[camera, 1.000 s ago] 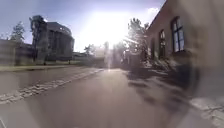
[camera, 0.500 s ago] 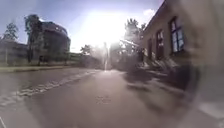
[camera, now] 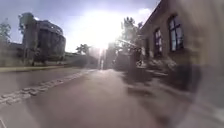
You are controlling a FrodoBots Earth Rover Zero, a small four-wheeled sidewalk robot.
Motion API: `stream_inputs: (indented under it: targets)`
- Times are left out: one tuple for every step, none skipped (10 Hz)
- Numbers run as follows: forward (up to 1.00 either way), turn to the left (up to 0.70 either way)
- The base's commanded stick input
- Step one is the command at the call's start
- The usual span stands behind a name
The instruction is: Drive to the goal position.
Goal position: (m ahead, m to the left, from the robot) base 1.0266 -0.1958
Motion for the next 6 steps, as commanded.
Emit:
stream_inputs:
  targets:
    - [0.7, -0.12]
    - [0.7, -0.11]
    - [0.7, -0.09]
    - [0.7, -0.06]
    - [0.7, -0.03]
    - [0.7, -0.02]
